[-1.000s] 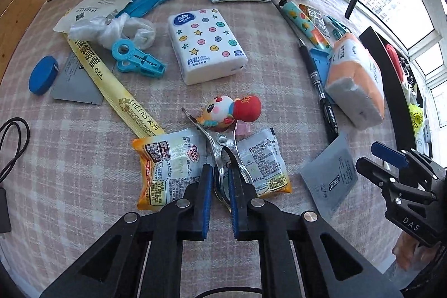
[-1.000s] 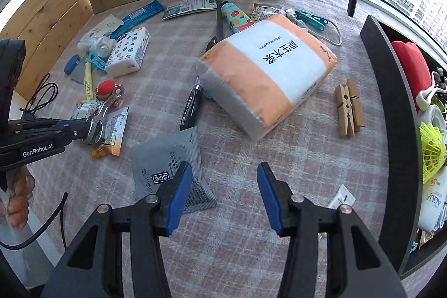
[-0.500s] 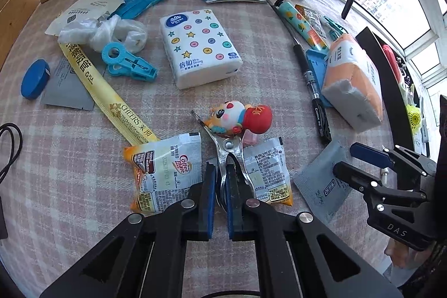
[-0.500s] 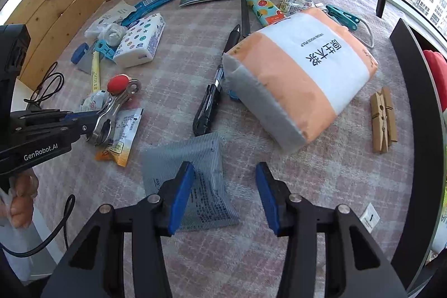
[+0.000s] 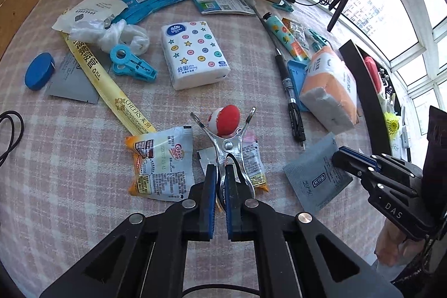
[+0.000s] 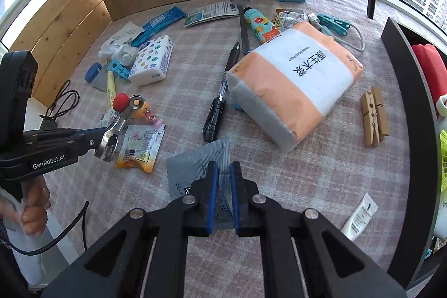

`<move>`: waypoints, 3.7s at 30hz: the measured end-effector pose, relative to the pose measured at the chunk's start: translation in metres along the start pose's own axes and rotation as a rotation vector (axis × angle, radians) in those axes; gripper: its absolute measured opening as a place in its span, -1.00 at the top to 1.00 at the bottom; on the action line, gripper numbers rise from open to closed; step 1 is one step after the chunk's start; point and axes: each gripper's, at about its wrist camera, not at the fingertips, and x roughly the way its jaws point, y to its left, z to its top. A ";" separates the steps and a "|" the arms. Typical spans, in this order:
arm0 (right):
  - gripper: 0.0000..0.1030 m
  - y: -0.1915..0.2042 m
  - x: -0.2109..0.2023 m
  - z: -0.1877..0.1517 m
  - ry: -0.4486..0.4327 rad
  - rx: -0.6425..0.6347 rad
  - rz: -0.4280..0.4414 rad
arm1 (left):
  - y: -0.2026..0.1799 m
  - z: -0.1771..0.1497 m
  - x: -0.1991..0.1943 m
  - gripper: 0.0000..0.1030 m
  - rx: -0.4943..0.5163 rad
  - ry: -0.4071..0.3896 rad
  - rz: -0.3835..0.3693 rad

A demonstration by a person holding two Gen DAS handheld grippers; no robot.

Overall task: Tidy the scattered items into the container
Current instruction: 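Carry the clip and grey sachet over the black tray with both tools, then open both tools to drop the items into the tray and withdraw, then grasp a Coffee-mate creamer packet with the left tool while the right tool grasps another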

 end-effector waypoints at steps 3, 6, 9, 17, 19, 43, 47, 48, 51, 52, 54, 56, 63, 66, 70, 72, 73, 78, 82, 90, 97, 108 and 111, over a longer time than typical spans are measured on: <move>0.83 -0.003 -0.007 0.001 -0.019 0.014 -0.009 | -0.009 0.003 -0.007 0.91 0.002 -0.020 -0.009; 0.82 -0.003 -0.015 0.006 -0.048 0.028 -0.022 | -0.017 0.004 -0.017 0.91 0.012 -0.041 -0.017; 0.83 -0.008 -0.029 0.009 -0.079 0.043 -0.030 | -0.027 0.008 -0.028 0.91 0.032 -0.068 -0.017; 0.82 -0.040 -0.069 0.019 -0.178 0.133 -0.082 | -0.071 0.031 -0.039 0.91 0.116 -0.108 -0.051; 0.82 -0.055 -0.079 0.019 -0.198 0.165 -0.101 | -0.089 0.037 -0.038 0.91 0.147 -0.113 -0.057; 0.04 -0.252 -0.209 -0.057 -0.423 0.686 -0.424 | -0.395 0.034 0.024 0.34 0.543 -0.049 -0.349; -0.22 -0.254 -0.211 -0.062 -0.433 0.685 -0.448 | -0.407 0.025 0.025 0.30 0.597 -0.051 -0.321; -0.22 -0.254 -0.211 -0.062 -0.427 0.676 -0.449 | -0.407 0.024 0.025 0.30 0.604 -0.056 -0.311; -0.22 -0.253 -0.209 -0.059 -0.424 0.672 -0.444 | -0.404 0.026 0.023 0.30 0.612 -0.073 -0.276; -0.22 -0.252 -0.209 -0.058 -0.424 0.671 -0.440 | -0.401 0.028 0.023 0.30 0.608 -0.076 -0.268; -0.22 -0.250 -0.206 -0.055 -0.418 0.663 -0.429 | -0.394 0.031 0.021 0.30 0.591 -0.082 -0.261; -0.22 -0.246 -0.203 -0.050 -0.410 0.649 -0.428 | -0.386 0.035 0.022 0.30 0.569 -0.084 -0.250; -0.22 -0.228 -0.194 -0.036 -0.399 0.596 -0.383 | -0.346 0.043 0.018 0.30 0.499 -0.099 -0.192; -0.22 -0.216 -0.185 -0.025 -0.385 0.558 -0.360 | -0.317 0.049 0.014 0.30 0.462 -0.112 -0.150; -0.22 -0.192 -0.169 -0.010 -0.362 0.486 -0.310 | -0.266 0.058 0.008 0.30 0.386 -0.116 -0.084; -0.22 -0.178 -0.159 -0.003 -0.347 0.448 -0.281 | -0.237 0.061 0.004 0.30 0.348 -0.123 -0.044; -0.22 -0.170 -0.154 0.000 -0.336 0.428 -0.265 | -0.222 0.061 0.002 0.30 0.329 -0.127 -0.020; -0.22 -0.122 -0.123 0.016 -0.274 0.300 -0.185 | -0.141 0.059 -0.015 0.30 0.199 -0.136 0.060; -0.22 -0.072 -0.091 0.023 -0.200 0.182 -0.112 | -0.079 0.046 -0.029 0.30 0.112 -0.139 0.133; -0.22 0.024 -0.022 0.028 -0.027 -0.028 0.012 | 0.019 0.001 -0.044 0.24 -0.069 -0.092 0.184; -0.22 0.072 0.038 0.031 0.121 -0.091 0.046 | 0.034 -0.014 -0.026 0.16 -0.084 -0.062 0.157; -0.22 0.094 0.070 0.026 0.200 -0.138 -0.003 | 0.037 -0.004 0.008 0.00 -0.017 -0.037 0.183; -0.25 0.097 0.075 0.025 0.204 -0.147 -0.028 | 0.039 -0.004 0.009 0.00 0.009 -0.048 0.201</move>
